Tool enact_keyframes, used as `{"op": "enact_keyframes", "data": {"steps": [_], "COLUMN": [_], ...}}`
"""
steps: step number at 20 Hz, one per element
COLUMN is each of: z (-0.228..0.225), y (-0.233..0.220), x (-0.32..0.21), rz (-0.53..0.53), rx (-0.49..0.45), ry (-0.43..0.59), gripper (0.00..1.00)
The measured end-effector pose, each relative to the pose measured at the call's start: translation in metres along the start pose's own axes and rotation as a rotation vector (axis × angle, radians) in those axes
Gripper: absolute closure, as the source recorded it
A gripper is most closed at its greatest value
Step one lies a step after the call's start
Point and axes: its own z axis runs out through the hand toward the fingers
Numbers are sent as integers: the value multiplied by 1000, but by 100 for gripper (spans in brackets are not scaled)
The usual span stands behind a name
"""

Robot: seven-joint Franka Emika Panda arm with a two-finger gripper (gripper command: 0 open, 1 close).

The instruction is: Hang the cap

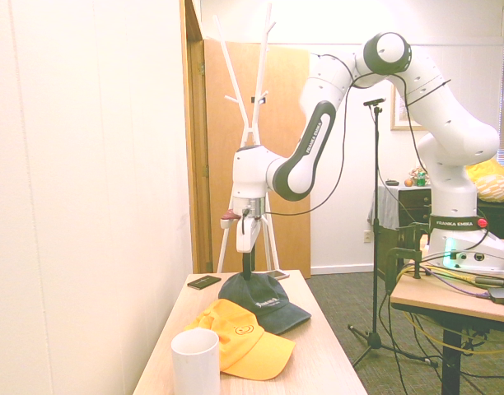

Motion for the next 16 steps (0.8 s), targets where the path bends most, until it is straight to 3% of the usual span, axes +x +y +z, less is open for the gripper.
{"op": "enact_keyframes", "data": {"steps": [16], "z": [-2], "y": [5], "x": [13], "rz": [14], "rx": [-3], "ry": [16], "gripper": [100]}}
